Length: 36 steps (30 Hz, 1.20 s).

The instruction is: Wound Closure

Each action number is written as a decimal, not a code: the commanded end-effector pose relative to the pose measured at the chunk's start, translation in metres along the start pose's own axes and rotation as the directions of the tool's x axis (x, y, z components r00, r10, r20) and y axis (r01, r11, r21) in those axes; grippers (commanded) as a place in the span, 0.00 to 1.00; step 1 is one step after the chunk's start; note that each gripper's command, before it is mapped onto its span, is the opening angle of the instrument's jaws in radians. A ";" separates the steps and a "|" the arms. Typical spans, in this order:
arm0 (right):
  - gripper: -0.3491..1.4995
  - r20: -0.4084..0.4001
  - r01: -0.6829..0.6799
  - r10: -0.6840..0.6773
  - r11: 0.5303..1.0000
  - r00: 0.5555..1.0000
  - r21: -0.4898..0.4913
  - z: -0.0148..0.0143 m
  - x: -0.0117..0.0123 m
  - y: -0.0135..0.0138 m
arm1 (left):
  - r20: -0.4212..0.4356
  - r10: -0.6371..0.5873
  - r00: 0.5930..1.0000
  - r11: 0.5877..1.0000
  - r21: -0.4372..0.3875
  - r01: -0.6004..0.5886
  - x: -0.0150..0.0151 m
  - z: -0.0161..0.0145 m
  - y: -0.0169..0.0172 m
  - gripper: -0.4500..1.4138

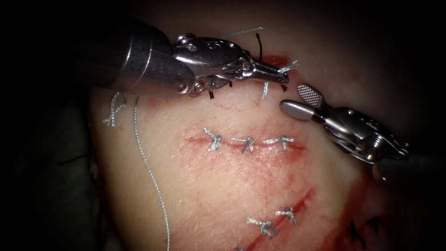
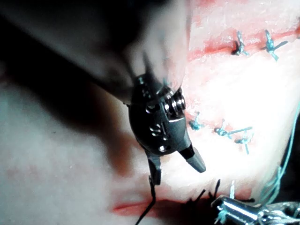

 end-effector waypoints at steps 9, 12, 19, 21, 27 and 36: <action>0.96 0.011 -0.024 0.024 1.000 1.000 0.008 -0.0027 0.0024 0.0010 | 0.558 0.091 0.825 0.912 0.285 -0.293 -0.0072 -0.0055 -0.0022 0.02; 0.97 0.010 -0.013 0.013 1.000 1.000 0.006 -0.0025 0.0024 0.0007 | 0.589 0.090 0.803 0.900 0.297 -0.319 -0.0069 -0.0060 -0.0045 0.22; 0.99 0.010 -0.015 0.015 1.000 1.000 0.003 -0.0025 0.0024 0.0001 | 0.546 -0.088 0.833 0.911 0.382 -0.154 -0.0081 -0.0068 -0.0062 0.94; 0.99 0.011 -0.017 0.017 1.000 1.000 0.003 -0.0026 0.0026 0.0000 | 0.509 -0.145 0.848 0.950 0.312 -0.025 -0.0085 -0.0073 -0.0047 0.95; 0.99 0.011 -0.012 0.012 1.000 1.000 0.004 -0.0027 0.0027 0.0000 | 0.514 -0.101 0.852 0.971 0.236 -0.026 -0.0077 -0.0092 -0.0022 0.96; 0.98 0.009 0.010 -0.010 1.000 1.000 0.009 -0.0032 0.0029 0.0005 | 0.333 -0.129 0.934 0.951 0.310 0.021 -0.0031 -0.0129 0.0045 0.78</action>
